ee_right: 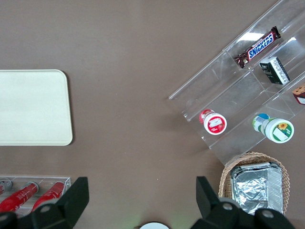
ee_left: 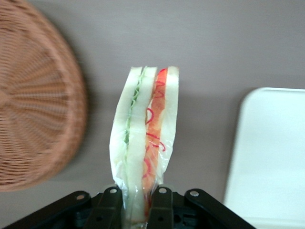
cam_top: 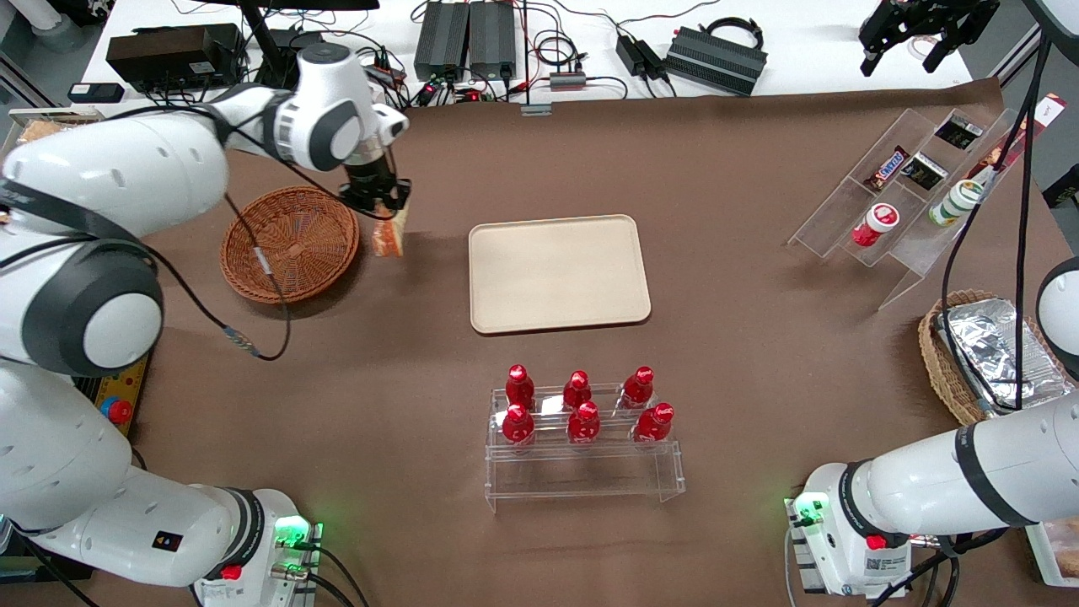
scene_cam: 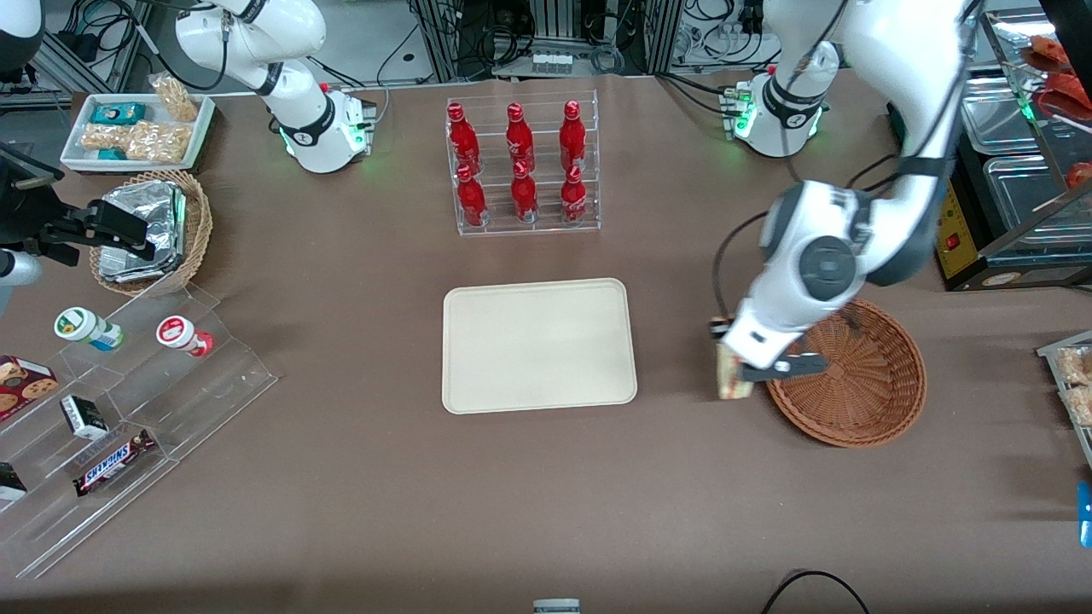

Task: Place sandwich from basket to tray
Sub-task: 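Lift the sandwich and carry it over the white tray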

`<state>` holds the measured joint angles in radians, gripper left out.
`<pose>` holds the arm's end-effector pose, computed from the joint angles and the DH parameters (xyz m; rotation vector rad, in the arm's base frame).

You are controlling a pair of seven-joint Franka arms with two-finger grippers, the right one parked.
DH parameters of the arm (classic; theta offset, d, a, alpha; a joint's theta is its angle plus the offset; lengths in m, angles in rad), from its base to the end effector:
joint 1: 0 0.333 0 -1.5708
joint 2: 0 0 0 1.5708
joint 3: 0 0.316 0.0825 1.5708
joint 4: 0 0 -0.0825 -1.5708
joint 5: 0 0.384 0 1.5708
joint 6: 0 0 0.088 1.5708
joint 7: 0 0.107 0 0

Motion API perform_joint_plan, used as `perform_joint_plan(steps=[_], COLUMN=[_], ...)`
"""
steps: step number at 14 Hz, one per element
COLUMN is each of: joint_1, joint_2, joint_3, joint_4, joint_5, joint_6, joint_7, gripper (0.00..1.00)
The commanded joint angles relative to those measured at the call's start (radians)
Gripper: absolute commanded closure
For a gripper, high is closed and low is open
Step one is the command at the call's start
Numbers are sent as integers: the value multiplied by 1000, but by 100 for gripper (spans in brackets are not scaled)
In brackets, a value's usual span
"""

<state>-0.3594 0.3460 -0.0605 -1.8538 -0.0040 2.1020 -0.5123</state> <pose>0.5678 -0.2514 0.3284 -3.1120 -0.1513 0.1522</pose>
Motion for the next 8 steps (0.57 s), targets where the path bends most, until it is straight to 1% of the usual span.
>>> perform_joint_plan(steps=[1,2,4,6,8], joint_1=[-131,-178,-237,-282,-292], joint_2=[132,169,234,290,355], joint_3=[14,14,14,-5,-45], joint_4=[164,209,306,378,459], joint_5=[-5,-5,-7,-7,-5], joint_6=[-14,-13,-13,-13,-13], joint_7=[-136,-208,-299,-368,-396], gripper=[100,100,100,100,100])
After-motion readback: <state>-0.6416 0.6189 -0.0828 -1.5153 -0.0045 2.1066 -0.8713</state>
